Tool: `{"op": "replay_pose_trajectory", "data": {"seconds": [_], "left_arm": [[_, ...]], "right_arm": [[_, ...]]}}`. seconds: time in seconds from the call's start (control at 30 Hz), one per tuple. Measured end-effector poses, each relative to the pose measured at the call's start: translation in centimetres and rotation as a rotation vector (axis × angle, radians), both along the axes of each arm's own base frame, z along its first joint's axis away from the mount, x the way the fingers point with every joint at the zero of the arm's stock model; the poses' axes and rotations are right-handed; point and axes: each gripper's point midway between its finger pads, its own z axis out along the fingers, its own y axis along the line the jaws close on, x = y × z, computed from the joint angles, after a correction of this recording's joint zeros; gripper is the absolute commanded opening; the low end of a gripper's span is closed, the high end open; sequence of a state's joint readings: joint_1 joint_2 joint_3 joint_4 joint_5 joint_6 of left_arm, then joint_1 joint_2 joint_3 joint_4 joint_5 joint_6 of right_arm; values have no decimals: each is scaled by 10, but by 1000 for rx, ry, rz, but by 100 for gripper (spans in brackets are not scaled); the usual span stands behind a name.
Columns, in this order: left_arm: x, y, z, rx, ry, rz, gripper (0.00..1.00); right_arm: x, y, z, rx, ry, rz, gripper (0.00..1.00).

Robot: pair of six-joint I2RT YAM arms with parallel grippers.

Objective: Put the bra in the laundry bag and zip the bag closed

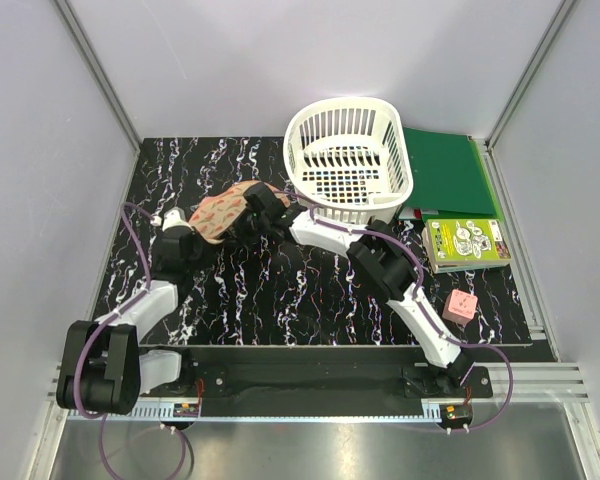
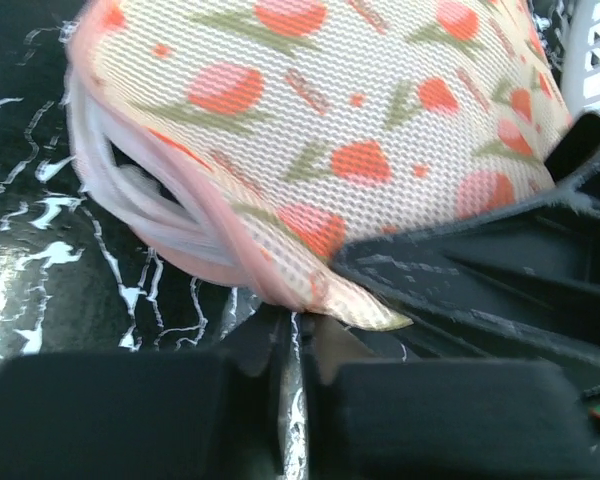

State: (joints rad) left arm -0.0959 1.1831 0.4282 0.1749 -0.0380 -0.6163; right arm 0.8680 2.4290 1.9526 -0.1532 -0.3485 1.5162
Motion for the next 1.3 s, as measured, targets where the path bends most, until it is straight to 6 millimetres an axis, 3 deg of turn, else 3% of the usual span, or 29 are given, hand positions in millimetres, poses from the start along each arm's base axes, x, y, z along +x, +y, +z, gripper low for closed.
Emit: {"op": "replay_pose_trajectory", "data": {"seconds": [0.23, 0.5, 0.67, 0.87, 0.93, 1.07, 1.17, 1.3], "left_arm": [[-2, 23, -6, -19, 69, 80, 0], [-25, 60, -25, -144, 225, 209, 0], [-39, 63, -31, -228, 285, 213, 0], [-44, 48, -27, -315, 298, 150, 0], [-43, 44, -25, -329, 295, 132, 0], [-50, 33, -30, -338, 304, 103, 0], [-63, 16, -36, -358, 325, 53, 0], [-77, -6, -39, -387, 343, -13, 0]], "right_arm": [[-4, -6, -3, -18, -17, 2, 0], [-20, -6, -12, -48, -80, 69, 0], [-31, -3, -16, -74, -188, 163, 2], [-26, -14, -29, -169, -343, 290, 40], [-20, -24, -36, -216, -384, 315, 55], [-9, -48, -56, -299, -404, 337, 74], [-15, -61, -52, -296, -411, 326, 79], [-48, -77, -53, -286, -363, 308, 83]]}}
